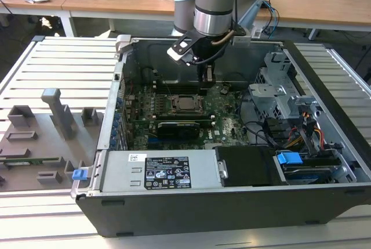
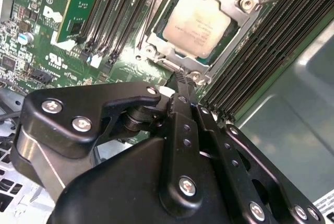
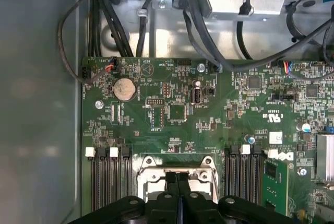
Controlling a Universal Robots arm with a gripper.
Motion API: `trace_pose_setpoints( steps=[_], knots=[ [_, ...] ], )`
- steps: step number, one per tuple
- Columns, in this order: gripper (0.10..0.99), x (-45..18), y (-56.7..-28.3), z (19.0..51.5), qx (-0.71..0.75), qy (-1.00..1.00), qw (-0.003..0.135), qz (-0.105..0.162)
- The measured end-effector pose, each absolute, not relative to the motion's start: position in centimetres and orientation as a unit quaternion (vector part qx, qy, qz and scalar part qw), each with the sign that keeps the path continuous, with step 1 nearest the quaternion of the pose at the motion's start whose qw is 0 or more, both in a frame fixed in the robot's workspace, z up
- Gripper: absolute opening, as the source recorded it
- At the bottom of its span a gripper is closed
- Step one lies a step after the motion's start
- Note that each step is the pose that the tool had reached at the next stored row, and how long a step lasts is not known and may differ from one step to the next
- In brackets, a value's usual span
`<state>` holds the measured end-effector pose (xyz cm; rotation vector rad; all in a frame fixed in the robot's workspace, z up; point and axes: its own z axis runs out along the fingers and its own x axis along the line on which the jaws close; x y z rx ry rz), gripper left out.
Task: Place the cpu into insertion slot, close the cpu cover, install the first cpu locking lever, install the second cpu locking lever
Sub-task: 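Close the cpu cover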
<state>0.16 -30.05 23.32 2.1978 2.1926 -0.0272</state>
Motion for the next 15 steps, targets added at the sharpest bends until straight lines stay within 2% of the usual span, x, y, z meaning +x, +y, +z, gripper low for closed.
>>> trace_pose_setpoints(
  steps=[15],
  knots=[
    [0.106,-2.7,-30.1,23.1,0.708,0.706,0.018,-0.009]
  ],
)
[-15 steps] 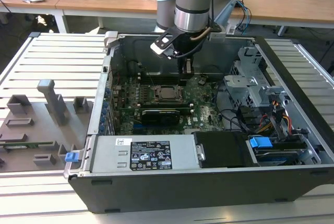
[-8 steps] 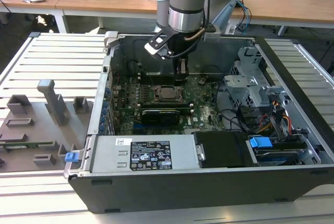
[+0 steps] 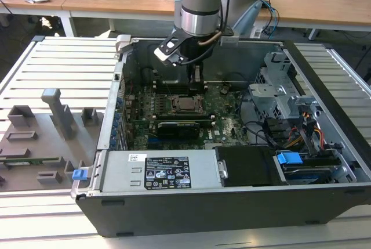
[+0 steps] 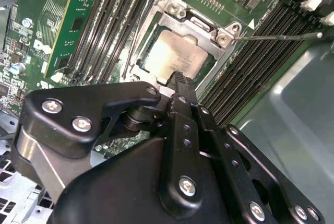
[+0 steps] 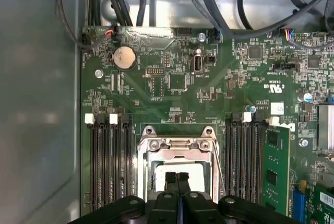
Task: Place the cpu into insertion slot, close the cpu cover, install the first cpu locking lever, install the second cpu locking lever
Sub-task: 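Close the cpu cover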
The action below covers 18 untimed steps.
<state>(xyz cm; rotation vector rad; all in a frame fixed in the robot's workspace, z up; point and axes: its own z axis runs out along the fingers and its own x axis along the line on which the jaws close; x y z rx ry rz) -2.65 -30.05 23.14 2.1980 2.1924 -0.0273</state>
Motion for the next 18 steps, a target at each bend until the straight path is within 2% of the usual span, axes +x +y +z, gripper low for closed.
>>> trace_pose_setpoints(
  steps=[18],
  knots=[
    [0.106,-6.9,-30.1,20.4,0.704,0.710,0.019,-0.009]
  ],
)
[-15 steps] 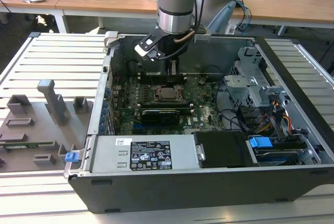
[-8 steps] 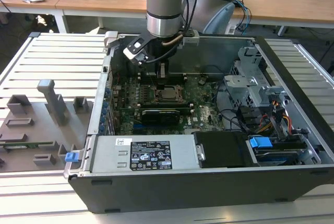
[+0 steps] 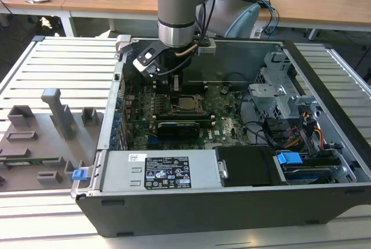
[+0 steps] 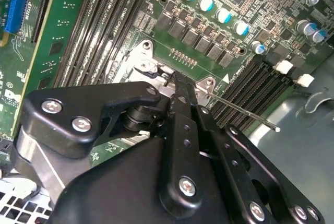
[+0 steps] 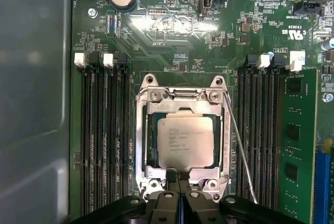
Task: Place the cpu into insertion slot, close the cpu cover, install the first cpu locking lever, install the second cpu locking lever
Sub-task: 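Close the cpu cover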
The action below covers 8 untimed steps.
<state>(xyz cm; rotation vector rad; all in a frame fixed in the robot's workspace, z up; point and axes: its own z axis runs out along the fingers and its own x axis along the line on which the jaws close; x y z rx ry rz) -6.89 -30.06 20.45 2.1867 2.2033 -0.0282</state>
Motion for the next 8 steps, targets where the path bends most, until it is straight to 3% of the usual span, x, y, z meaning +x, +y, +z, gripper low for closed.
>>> trace_pose_setpoints(
  steps=[8],
  knots=[
    [0.106,-6.07,-30.00,20.48,0.702,0.712,0.019,-0.008]
  ],
)
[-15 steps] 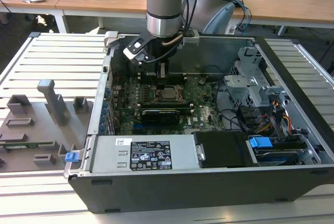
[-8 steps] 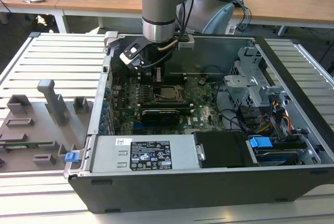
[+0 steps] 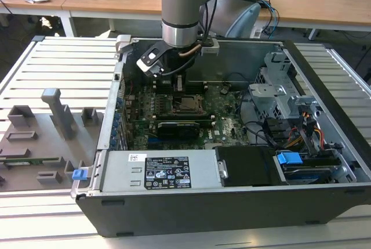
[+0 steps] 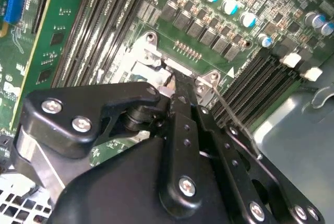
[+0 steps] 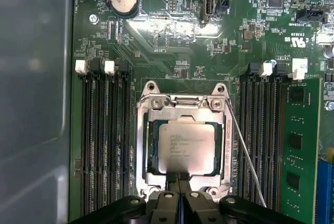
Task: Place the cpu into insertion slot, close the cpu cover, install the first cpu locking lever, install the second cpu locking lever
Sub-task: 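Close the cpu cover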
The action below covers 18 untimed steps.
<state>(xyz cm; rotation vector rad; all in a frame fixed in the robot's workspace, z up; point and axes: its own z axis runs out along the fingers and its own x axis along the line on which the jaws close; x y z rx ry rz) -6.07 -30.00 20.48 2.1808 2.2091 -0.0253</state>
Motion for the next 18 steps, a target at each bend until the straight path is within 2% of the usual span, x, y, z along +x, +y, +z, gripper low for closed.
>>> trace_pose_setpoints(
  steps=[6,12,18],
  knots=[
    [0.106,-5.5,-30.0,22.1,0.702,0.711,0.018,-0.009],
    [0.106,-5.4,-32.1,22.1,0.703,0.712,0.010,-0.001],
    [0.106,-1.8,-32.1,22.0,0.703,0.712,0.006,-0.005]
  ],
)
